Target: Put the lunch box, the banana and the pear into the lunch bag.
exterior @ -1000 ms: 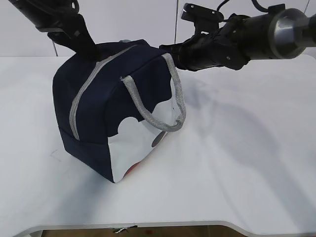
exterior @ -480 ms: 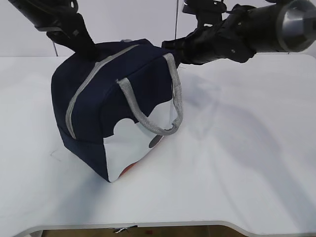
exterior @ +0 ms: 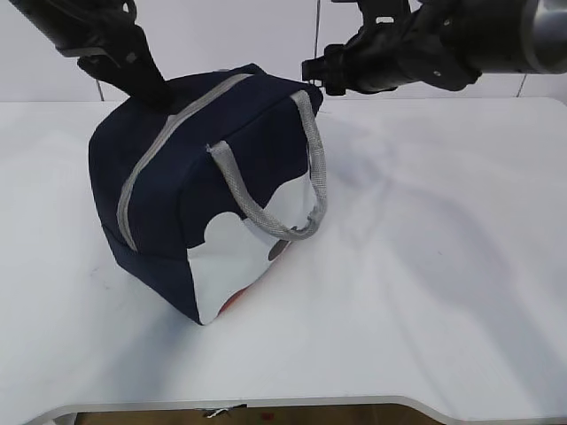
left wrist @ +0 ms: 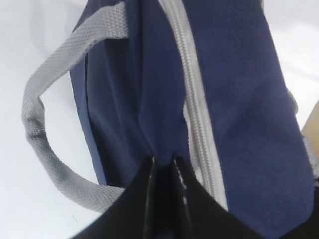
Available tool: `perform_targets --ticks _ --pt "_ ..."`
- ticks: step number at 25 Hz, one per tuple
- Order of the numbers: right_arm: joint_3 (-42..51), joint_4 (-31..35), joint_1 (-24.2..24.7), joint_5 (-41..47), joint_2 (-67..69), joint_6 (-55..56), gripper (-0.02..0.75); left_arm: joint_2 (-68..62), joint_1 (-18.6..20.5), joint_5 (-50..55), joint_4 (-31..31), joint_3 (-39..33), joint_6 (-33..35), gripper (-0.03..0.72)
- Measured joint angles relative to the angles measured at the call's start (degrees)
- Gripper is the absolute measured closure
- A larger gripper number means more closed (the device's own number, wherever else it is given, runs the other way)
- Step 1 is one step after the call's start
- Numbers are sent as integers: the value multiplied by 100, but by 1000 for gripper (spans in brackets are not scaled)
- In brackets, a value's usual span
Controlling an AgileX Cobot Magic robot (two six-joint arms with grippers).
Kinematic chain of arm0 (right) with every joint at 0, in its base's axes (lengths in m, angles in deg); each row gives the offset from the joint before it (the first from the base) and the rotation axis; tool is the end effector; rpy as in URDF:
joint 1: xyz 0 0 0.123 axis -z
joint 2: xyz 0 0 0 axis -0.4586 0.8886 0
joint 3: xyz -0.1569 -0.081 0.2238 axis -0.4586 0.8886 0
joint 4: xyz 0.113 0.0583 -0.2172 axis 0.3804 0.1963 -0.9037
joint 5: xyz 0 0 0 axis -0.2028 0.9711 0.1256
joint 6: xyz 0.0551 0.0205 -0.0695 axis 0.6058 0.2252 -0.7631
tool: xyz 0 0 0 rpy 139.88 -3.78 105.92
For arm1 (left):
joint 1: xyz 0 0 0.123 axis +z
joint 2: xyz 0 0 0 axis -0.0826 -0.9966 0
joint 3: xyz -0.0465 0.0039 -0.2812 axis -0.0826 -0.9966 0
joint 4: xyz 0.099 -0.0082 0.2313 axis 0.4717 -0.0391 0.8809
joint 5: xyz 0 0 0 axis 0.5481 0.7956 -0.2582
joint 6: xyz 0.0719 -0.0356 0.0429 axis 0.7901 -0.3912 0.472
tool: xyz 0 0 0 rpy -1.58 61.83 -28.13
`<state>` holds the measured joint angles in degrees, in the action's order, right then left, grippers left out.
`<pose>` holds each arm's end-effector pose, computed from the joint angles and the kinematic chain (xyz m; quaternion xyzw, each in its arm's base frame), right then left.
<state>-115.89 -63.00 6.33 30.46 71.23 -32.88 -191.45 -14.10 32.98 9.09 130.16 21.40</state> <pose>0.4498 0.1540 0.2515 -0.0602 0.8641 0.0392 0.4983 0.3528 -0.1569 0.3357 0.4228 0.8647 -0.1727 0.2089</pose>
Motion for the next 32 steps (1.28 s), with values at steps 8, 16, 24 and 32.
perform_targets --ticks 8,16,24,32 --pt "-75 -408 0 160 -615 -564 307 32 9 0 -68 0 -231 494" --pt "-186 -585 50 230 -701 -948 309 -55 9 96 -186 0 -295 448" --pt "-165 -775 59 300 -618 -948 309 -194 -3 105 -310 0 -403 431" --pt "-176 -889 59 556 -968 -1745 309 -194 -3 109 331 0 -935 424"
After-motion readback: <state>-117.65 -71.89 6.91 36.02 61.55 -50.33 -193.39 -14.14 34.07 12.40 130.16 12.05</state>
